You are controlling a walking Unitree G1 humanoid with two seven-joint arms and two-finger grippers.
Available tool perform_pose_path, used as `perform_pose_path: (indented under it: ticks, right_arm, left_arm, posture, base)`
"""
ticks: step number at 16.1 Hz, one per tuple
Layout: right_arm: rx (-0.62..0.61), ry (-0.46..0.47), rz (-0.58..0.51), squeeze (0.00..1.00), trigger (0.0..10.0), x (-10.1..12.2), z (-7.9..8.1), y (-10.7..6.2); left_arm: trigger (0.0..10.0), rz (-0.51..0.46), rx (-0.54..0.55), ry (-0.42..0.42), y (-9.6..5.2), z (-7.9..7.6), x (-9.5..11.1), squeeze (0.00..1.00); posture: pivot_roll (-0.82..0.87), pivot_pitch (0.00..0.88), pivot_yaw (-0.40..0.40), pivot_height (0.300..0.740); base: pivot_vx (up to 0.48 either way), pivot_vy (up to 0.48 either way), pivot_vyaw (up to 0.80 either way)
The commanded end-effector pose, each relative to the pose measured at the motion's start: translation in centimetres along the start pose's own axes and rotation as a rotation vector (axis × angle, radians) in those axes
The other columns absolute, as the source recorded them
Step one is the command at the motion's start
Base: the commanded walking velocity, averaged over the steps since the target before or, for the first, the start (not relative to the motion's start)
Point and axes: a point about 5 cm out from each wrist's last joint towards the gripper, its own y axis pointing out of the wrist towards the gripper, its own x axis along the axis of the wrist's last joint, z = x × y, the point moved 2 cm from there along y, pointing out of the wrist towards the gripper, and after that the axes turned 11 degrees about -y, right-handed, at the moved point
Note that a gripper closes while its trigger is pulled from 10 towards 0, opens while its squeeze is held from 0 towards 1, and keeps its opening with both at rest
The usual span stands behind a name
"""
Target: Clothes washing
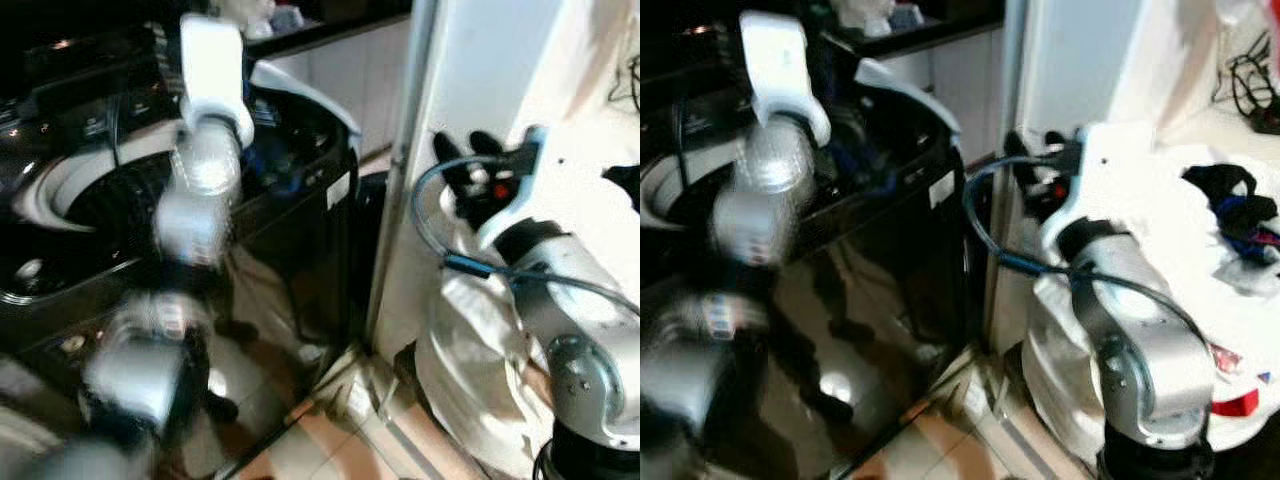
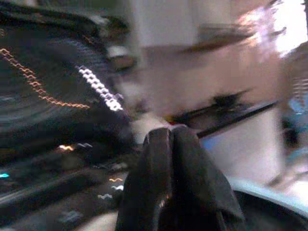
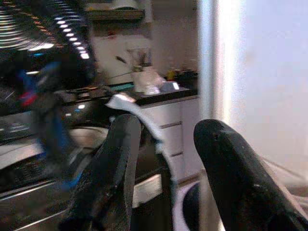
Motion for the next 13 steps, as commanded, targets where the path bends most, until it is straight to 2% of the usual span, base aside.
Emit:
perform_pose_path:
  ticks: [1, 3, 4, 5, 6, 7, 8, 9, 11, 12, 13]
  right_arm:
    - [0.033, 0.005, -0.029, 0.00, 10.0, 0.7, 0.6, 0.1]
    - [0.079, 0.008, -0.028, 0.00, 10.0, 0.8, 1.4, -0.2]
    - [0.096, 0.012, -0.022, 0.00, 10.0, 0.7, 1.7, -0.5]
    - [0.105, 0.010, -0.011, 0.00, 10.0, 0.6, 1.9, -0.8]
    - [0.112, 0.005, 0.000, 0.00, 10.0, 0.5, 2.2, -1.1]
    - [0.117, 0.006, 0.005, 0.00, 10.0, 0.5, 2.3, -1.3]
    - [0.126, 0.006, 0.013, 0.00, 10.0, 0.4, 2.5, -1.5]
    - [0.143, -0.004, 0.029, 0.00, 10.0, 0.2, 2.9, -1.8]
    - [0.150, -0.008, 0.035, 0.00, 10.0, 0.2, 3.1, -1.9]
    - [0.152, -0.009, 0.037, 0.00, 10.0, 0.2, 3.2, -1.9]
    - [0.161, -0.010, 0.043, 0.00, 10.0, 0.2, 3.3, -2.0]
  left_arm:
    - [10.0, -0.024, 0.065, 0.041, 1.0, 1.3, 0.6, 0.00]
    - [10.0, 0.020, 0.155, 0.241, 2.5, 3.0, 1.1, 0.00]
    - [10.0, 0.067, 0.176, 0.273, 2.6, 3.8, 0.6, 0.00]
    - [10.0, 0.125, 0.180, 0.245, 2.5, 4.3, -0.3, 0.00]
    - [10.0, 0.192, 0.165, 0.261, 2.0, 4.5, -1.8, 0.00]
    - [10.0, 0.235, 0.153, 0.242, 1.7, 4.5, -2.8, 0.00]
    - [10.0, 0.316, 0.130, 0.221, 1.0, 4.5, -4.5, 0.00]
    - [10.0, 0.430, 0.116, 0.222, -0.3, 4.9, -7.1, 0.00]
    - [10.0, 0.466, 0.125, 0.245, -0.9, 5.3, -8.0, 0.00]
    - [10.0, 0.488, 0.129, 0.232, -1.1, 5.5, -8.4, 1.00]
    - [10.0, 0.516, 0.150, 0.229, -1.4, 6.3, -8.7, 1.00]
  posture:
    - [-0.09, 0.000, 0.054, 0.740]
    - [-0.12, 0.000, 0.076, 0.740]
    - [-0.13, 0.000, 0.083, 0.740]
    - [-0.15, 0.000, 0.092, 0.740]
    - [-0.16, 0.000, 0.101, 0.740]
    - [-0.17, 0.000, 0.103, 0.740]
    - [-0.18, 0.000, 0.107, 0.740]
    - [-0.20, 0.000, 0.116, 0.740]
    - [-0.20, 0.000, 0.117, 0.740]
    - [-0.20, 0.000, 0.118, 0.740]
    - [-0.21, 0.000, 0.118, 0.740]
  base:
    - [0.000, 0.000, 0.00]
    - [0.000, 0.000, 0.00]
    - [0.000, 0.000, 0.00]
    - [0.000, 0.000, 0.00]
    - [0.000, 0.000, 0.00]
    - [0.000, 0.000, 0.00]
    - [0.000, 0.000, 0.00]
    - [0.000, 0.000, 0.00]
    - [0.000, 0.000, 0.00]
    - [0.000, 0.000, 0.00]
    - [0.000, 0.000, 0.00]
